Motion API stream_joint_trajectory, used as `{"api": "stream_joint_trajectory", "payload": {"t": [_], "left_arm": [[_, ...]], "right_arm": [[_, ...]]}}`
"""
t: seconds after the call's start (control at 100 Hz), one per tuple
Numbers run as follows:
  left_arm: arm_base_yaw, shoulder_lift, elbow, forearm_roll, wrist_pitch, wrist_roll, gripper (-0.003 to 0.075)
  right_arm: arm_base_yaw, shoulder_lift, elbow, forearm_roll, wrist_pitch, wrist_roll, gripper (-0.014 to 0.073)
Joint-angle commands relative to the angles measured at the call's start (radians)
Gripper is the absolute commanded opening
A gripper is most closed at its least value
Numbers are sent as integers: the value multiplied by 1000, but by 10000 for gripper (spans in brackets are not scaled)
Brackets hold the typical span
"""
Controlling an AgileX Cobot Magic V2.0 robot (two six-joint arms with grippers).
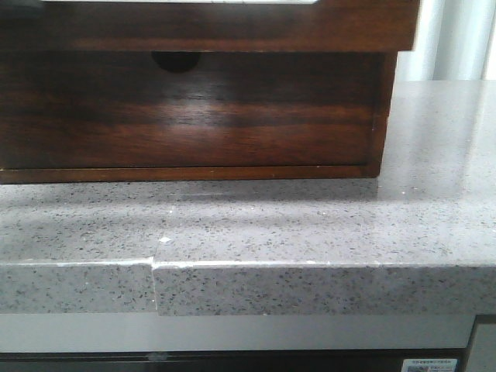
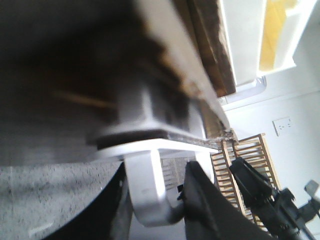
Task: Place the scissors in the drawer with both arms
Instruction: 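Pull the drawer open toward the robot with the left gripper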
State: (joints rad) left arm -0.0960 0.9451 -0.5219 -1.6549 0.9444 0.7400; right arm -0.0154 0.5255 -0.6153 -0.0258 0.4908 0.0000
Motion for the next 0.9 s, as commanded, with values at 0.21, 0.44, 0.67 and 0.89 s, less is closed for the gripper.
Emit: {"api": "stream_joint_trajectory", "payload": {"t": [0.21, 0.44, 0.67, 0.89], "left_arm": [[-8, -157, 34, 54, 88, 132, -13], [-8, -158, 34, 51, 88, 122, 85], [-8, -158, 34, 82, 86, 122, 360], [-8, -158, 34, 165, 78, 106, 376]], "right_arm": [[-5, 11, -32, -6, -79, -10, 550], [-5, 11, -32, -6, -79, -10, 550], [-5, 11, -32, -6, -77, -10, 550], [-5, 11, -32, -6, -77, -10, 550]]}}
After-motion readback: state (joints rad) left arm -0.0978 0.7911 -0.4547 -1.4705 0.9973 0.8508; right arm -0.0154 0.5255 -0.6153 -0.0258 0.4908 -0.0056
